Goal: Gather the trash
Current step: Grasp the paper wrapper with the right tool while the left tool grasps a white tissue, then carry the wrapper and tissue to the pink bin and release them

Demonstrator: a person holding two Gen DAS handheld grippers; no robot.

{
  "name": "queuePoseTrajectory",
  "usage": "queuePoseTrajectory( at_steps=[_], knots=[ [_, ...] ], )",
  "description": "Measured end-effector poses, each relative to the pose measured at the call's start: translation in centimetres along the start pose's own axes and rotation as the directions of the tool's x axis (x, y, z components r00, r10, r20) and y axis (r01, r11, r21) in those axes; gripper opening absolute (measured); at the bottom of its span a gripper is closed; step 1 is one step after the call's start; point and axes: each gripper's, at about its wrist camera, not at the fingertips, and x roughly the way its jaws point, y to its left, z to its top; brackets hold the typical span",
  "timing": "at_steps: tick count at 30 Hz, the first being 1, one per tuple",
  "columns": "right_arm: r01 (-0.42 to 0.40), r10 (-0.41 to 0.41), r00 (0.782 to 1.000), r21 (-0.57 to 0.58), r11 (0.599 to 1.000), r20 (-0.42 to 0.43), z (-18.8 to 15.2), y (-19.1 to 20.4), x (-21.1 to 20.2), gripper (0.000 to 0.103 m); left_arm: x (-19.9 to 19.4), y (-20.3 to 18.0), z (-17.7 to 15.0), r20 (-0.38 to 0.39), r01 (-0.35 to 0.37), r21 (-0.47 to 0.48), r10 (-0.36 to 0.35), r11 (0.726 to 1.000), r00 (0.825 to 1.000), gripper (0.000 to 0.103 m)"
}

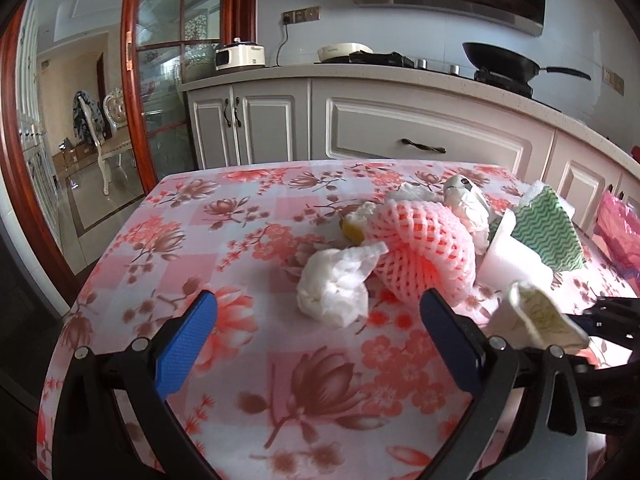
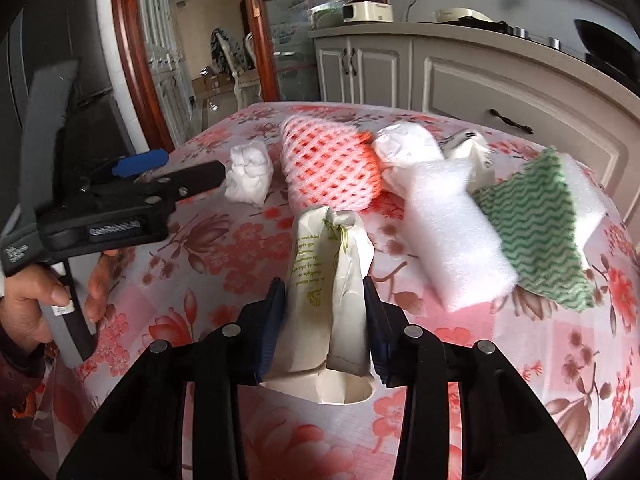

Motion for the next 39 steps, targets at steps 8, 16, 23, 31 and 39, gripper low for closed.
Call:
queuePoseTrajectory(
  at_steps=[8, 16, 23, 31, 39],
  knots=[
    [0.023, -0.027, 0.999, 0.076, 0.997, 0.045, 0.2, -2.2, -2.2, 0.038, 4.0, -1.1, 1.9, -0.073, -0.014, 0.044, 0.017, 0.999, 0.997, 0.082],
    [0.031, -0.039, 0.997, 0.117, 0.993, 0.065, 0.5, -3.3, -2.5, 0.038, 7.1, -1.2, 1.5, -0.184, -0.002, 0.098, 0.021, 0.995, 0.983, 0.038],
    [0.039, -0.052, 0.994, 0.132, 0.990, 0.097, 0.1, -3.3, -3.7, 0.038, 3.7, -1.8, 0.4, -0.121, 0.038, 0.081, -0.028, 0.996, 0.992, 0.027],
    [0.077, -0.100, 0.986, 0.167, 0.983, 0.134, -1.1, -3.7, -6.3, 0.038, -2.0, -5.2, 0.0, -0.004, 0.125, 0.102, -0.126, 0.987, 0.992, 0.027],
    [0.129, -0.171, 0.969, 0.221, 0.967, 0.180, -2.6, -5.1, -10.0, 0.038, -6.6, -9.8, 0.3, 0.093, 0.210, 0.161, -0.227, 0.964, 0.970, 0.027]
  ],
)
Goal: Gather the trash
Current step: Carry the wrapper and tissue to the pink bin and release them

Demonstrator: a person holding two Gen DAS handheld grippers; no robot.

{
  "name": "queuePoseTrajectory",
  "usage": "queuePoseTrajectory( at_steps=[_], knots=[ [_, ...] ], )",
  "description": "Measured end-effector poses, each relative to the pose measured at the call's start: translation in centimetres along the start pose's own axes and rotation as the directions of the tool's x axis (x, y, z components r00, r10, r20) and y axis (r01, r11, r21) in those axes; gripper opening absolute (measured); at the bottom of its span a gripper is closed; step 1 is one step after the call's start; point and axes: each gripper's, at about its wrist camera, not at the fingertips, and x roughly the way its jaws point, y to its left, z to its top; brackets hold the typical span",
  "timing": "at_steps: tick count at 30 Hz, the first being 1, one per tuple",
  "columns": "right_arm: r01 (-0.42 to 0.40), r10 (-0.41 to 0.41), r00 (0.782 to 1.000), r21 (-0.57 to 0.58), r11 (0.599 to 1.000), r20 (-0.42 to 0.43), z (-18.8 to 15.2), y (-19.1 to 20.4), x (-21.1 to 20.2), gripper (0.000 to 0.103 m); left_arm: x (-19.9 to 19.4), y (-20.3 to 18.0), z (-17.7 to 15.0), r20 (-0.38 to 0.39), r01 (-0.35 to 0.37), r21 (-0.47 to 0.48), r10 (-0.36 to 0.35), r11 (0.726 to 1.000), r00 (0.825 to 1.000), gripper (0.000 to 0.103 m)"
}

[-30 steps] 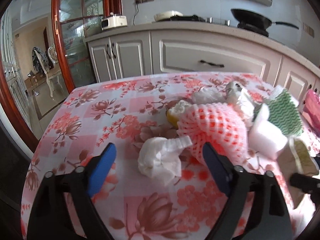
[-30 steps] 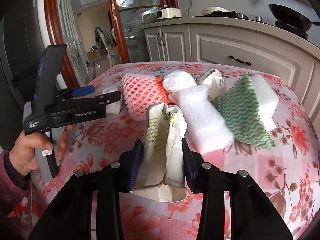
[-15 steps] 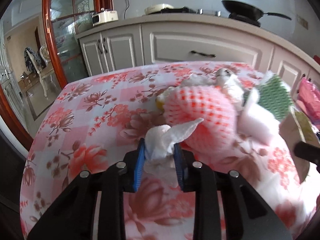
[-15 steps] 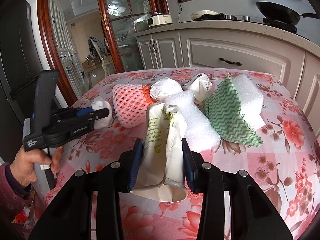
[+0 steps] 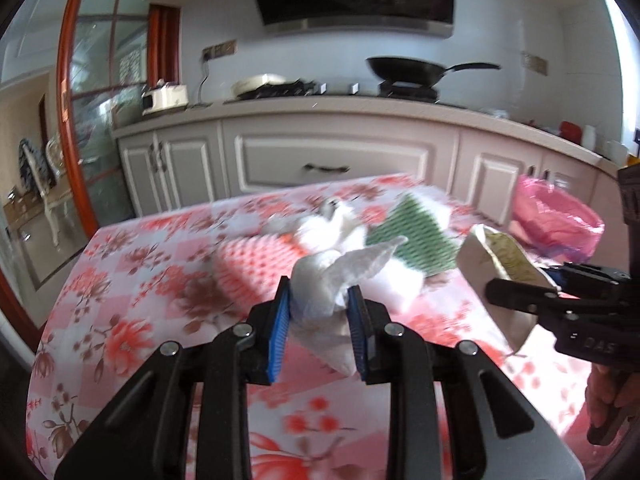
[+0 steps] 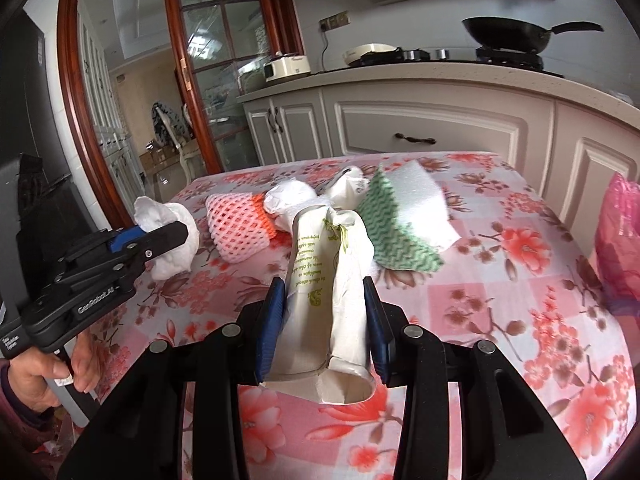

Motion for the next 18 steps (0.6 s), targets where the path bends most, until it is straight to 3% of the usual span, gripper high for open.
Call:
queuePoseTrajectory(
  at_steps=[10, 18],
  knots=[
    [0.075, -0.082, 0.992, 0.071, 0.995, 0.098, -0.1, -2.7, -4.4, 0.038, -2.5, -6.4, 1.3, 0.094, 0.086, 0.086, -0.094, 0.993, 0.991, 0.027],
    [0.140, -0.161, 0.976, 0.146, 0.979, 0.144, -0.5, -6.4, -7.6, 0.038, -1.8, -10.9, 2.7, 0.108, 0.150, 0.140, -0.165, 0.979, 0.980, 0.027]
  ],
)
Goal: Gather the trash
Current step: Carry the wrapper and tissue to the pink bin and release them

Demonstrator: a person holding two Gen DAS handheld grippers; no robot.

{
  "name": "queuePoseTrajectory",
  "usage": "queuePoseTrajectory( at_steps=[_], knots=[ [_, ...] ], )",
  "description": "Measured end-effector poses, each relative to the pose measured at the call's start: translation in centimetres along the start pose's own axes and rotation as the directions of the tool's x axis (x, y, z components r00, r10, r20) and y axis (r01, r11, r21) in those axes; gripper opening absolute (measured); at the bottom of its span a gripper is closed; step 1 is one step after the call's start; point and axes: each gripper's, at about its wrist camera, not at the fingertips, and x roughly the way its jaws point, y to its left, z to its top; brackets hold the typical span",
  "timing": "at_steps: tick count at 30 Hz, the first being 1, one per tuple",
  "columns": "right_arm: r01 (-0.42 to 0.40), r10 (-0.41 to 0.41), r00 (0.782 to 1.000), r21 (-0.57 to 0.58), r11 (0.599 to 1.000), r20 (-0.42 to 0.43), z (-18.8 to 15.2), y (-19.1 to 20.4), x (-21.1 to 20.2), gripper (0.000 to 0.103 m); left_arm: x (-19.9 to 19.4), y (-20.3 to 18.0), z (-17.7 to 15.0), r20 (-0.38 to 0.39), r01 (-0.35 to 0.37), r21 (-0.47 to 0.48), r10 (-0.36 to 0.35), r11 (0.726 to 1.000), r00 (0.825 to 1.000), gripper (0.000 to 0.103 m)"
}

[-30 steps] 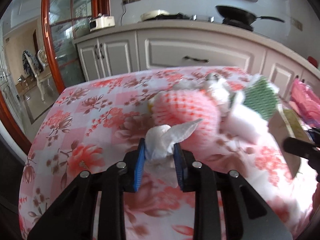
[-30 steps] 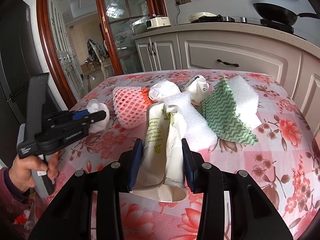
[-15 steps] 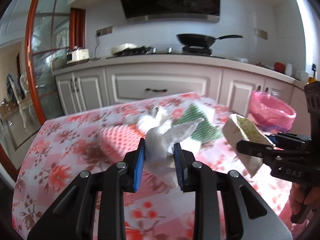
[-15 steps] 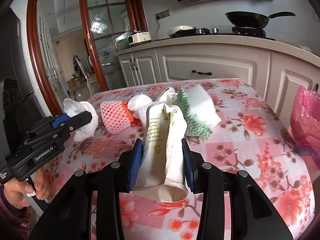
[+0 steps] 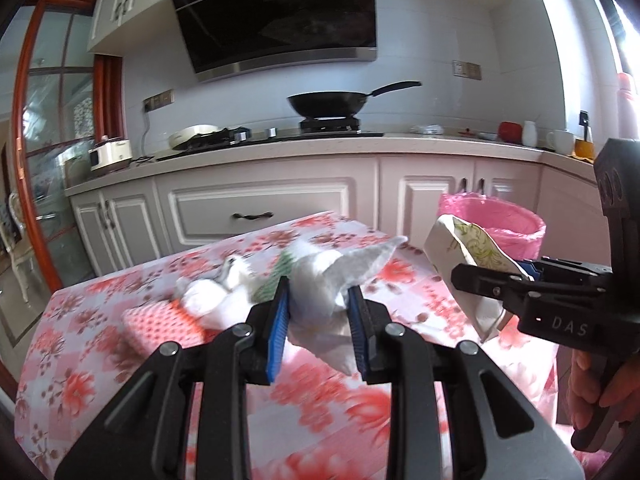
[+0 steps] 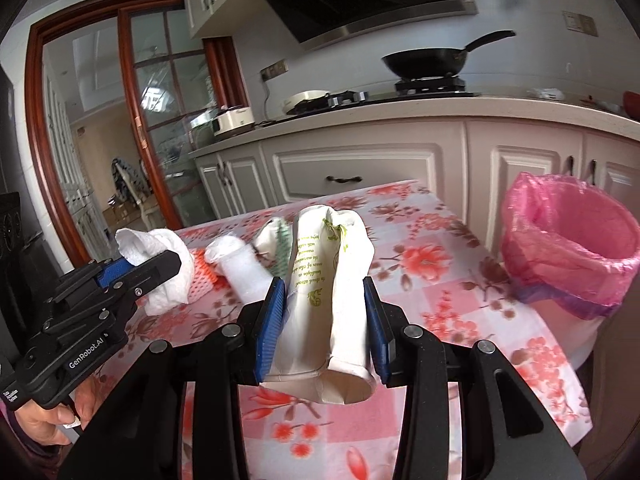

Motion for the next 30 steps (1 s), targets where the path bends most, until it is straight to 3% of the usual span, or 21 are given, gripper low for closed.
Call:
queuePoseTrajectory(
  at_steps=[7, 15, 21, 30],
  knots=[
    [0.103, -0.106, 0.993, 0.047, 0.994, 0.059, 0.9, -3.8, -2.0, 0.038, 2.6, -4.6, 1.6, 0.027, 0.085, 0.051, -0.086, 0.995, 0.996, 0.027],
    [0.240, -0.244, 0.965, 0.053, 0.969, 0.096, 3.2, -9.5, -2.8, 0.038, 7.3, -9.1, 4.4, 0.062, 0.177, 0.074, -0.182, 0.981, 0.981, 0.028],
    [0.329, -0.336, 0.936, 0.077, 0.941, 0.106, 5.4, -14.9, -2.7, 0.038, 12.2, -12.6, 8.3, 0.082, 0.310, 0.076, -0.316, 0.948, 0.945, 0.031],
    [0.402, -0.413, 0.898, 0.099, 0.910, 0.151, 8.8, -21.3, -2.5, 0.038, 19.3, -16.7, 12.9, 0.099, 0.385, 0.028, -0.385, 0.923, 0.917, 0.031]
  ],
)
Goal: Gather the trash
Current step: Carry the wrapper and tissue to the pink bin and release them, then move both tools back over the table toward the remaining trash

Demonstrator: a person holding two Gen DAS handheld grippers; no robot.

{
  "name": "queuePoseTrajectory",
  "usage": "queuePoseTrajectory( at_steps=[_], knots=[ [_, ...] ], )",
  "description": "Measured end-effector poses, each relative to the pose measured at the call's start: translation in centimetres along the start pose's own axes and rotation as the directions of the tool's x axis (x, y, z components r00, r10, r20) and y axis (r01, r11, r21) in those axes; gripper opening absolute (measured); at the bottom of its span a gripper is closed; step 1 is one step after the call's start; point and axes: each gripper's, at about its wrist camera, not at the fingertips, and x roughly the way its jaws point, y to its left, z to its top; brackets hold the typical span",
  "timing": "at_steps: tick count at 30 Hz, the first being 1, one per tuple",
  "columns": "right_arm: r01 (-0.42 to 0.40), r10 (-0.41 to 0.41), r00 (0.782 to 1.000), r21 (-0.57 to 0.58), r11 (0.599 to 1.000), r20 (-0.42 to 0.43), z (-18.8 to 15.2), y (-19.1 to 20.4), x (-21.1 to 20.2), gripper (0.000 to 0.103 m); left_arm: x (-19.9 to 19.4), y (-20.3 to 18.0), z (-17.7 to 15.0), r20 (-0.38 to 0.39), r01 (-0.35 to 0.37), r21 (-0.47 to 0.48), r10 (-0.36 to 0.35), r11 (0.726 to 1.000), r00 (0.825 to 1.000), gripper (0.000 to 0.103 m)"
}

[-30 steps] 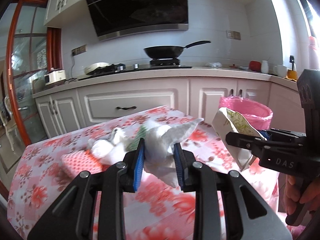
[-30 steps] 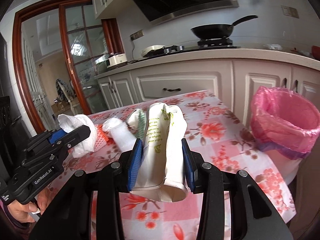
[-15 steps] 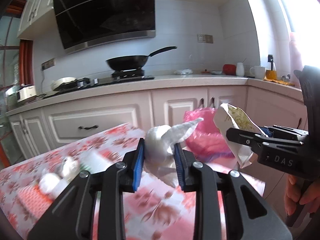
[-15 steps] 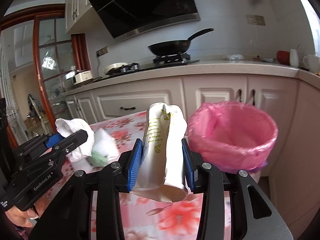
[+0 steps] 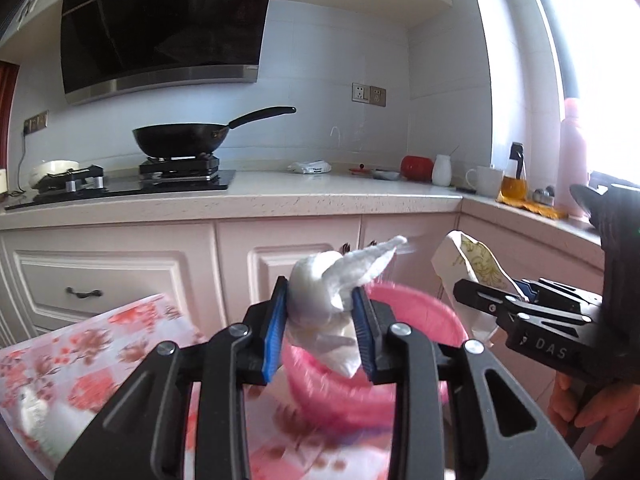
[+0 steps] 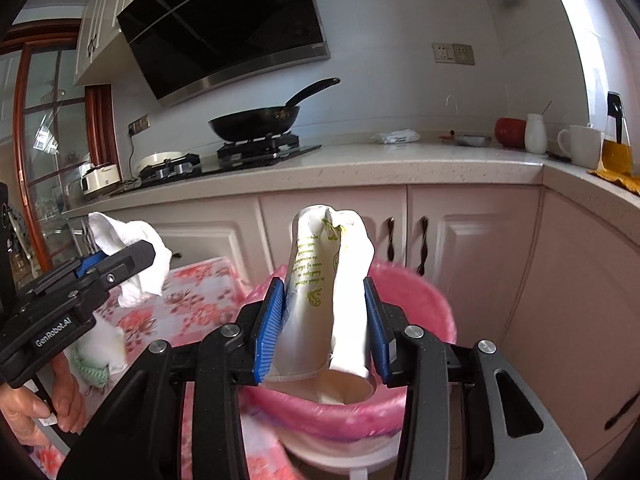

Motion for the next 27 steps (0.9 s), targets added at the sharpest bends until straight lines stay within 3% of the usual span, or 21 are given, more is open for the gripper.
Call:
queuePoseTrajectory(
  at_steps=[6, 9, 14, 23, 27],
  knots=[
    [-0.013, 0.013, 1.000, 0.011, 1.000, -0.008, 1.1, -2.3, 2.9, 0.043, 5.1, -0.8, 1.4, -0.009, 0.034, -0.051, -0.035, 0.998, 0.999, 0.035],
    [-0.009, 0.010, 1.000, 0.023, 1.000, -0.020, 1.3, -3.6, 4.1, 0.044, 7.2, -1.4, 2.1, -0.002, 0.038, -0.044, -0.038, 0.998, 0.999, 0.057],
    [0.010, -0.009, 1.000, 0.039, 0.999, -0.007, 1.3, -5.2, 3.9, 0.053, 8.5, -1.1, 2.0, -0.008, 0.025, -0.045, -0.025, 0.999, 1.000, 0.073],
    [0.021, -0.021, 1.000, 0.043, 0.999, -0.007, -0.1, -4.5, 0.6, 0.053, 5.6, 0.9, 0.2, -0.016, -0.053, -0.119, 0.051, 0.992, 0.999, 0.095],
    [0.007, -0.007, 1.000, 0.034, 0.999, 0.004, -0.5, -2.9, -1.4, 0.053, 2.9, 1.1, 0.0, -0.001, -0.077, -0.095, 0.077, 0.993, 0.997, 0.098]
  ],
)
